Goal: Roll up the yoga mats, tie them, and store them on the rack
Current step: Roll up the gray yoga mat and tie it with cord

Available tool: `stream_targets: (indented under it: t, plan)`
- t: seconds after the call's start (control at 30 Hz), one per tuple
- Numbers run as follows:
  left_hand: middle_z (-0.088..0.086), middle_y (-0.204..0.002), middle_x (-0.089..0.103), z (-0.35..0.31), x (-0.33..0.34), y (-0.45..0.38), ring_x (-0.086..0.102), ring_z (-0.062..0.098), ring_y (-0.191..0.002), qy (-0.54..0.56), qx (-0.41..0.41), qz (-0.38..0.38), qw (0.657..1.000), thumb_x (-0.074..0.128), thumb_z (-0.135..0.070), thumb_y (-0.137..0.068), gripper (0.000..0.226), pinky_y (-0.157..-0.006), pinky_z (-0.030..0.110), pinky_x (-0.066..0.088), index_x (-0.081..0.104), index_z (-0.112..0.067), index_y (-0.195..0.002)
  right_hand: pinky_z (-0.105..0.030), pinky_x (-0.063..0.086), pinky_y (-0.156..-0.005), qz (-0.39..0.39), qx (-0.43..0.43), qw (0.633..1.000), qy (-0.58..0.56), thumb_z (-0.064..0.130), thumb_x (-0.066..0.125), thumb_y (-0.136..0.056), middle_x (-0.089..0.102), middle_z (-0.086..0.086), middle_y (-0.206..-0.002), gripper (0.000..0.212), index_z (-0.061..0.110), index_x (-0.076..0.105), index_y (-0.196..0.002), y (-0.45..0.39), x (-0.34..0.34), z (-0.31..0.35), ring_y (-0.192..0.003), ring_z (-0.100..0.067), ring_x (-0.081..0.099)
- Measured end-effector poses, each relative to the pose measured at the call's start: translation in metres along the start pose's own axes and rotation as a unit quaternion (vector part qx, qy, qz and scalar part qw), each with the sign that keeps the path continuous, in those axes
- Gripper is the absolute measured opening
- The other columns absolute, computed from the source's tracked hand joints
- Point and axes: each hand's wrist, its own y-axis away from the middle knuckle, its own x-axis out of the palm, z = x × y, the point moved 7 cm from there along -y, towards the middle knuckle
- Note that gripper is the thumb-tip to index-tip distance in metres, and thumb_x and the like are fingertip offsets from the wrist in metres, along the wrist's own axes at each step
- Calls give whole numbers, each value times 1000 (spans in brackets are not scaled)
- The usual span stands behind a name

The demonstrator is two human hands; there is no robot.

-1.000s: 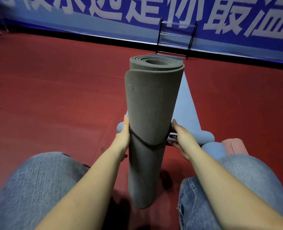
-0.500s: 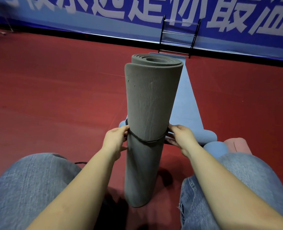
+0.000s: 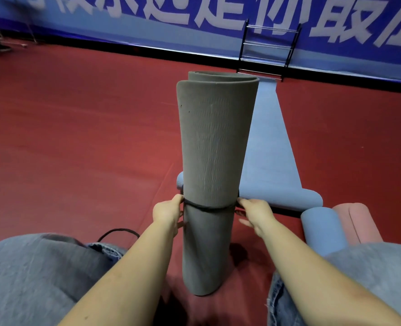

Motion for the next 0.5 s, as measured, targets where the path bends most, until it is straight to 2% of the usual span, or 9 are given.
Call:
stream_targets:
  t: [0.1,0.2,0.27,0.33,0.43,0.5]
  plan:
    - [-3,-78,59,7,-8,-8,60,16,-78,1,-1,-3,1000,61,-11,-85,6,-56,29,47,61,-6,-84,-38,49,-87,8,8,1000,-22,15,60,-92,61,-2,-96,12,7,60,-101,-7,8,-10,-97,-18,57]
    - [-3,-83,63,15,-13,-19,62,17,-87,-5,-3,-17,1000,61,-12,-84,15,-66,32,49,63,-4,-96,-28,47,-74,4,0,1000,10,20,61,-91,67,-6,-101,12,11,63,-82,-17,11,-17,-90,-18,64]
    - [-1,-81,64,19,-15,-24,62,15,-84,-20,0,-22,1000,61,-12,-83,9,-73,36,50,64,-4,-86,-21,42,-62,-1,-5,1000,22,19,59,-92,67,-7,-95,18,14,59,-74,-20,12,-22,-76,-14,62]
    - [0,-76,63,24,-14,-26,61,13,-79,-25,-4,-26,999,60,-12,-84,10,-76,37,50,62,-4,-77,-17,40,-54,1,7,1000,20,15,56,-93,64,-6,-91,17,11,58,-77,-23,12,-30,-69,-10,59]
    - [-1,-75,62,33,-9,-27,59,10,-75,-12,-16,-24,1000,60,-10,-85,12,-72,34,48,61,-5,-74,-19,37,-57,2,20,1000,24,14,54,-94,62,-7,-93,19,11,57,-75,-27,12,-36,-66,-8,58]
    - [-3,-78,61,34,-7,-28,58,10,-78,0,-21,-22,1000,59,-10,-85,12,-70,34,47,60,-7,-73,-21,37,-59,5,22,999,25,14,53,-93,63,-9,-94,15,5,63,-85,-29,12,-37,-68,-11,59]
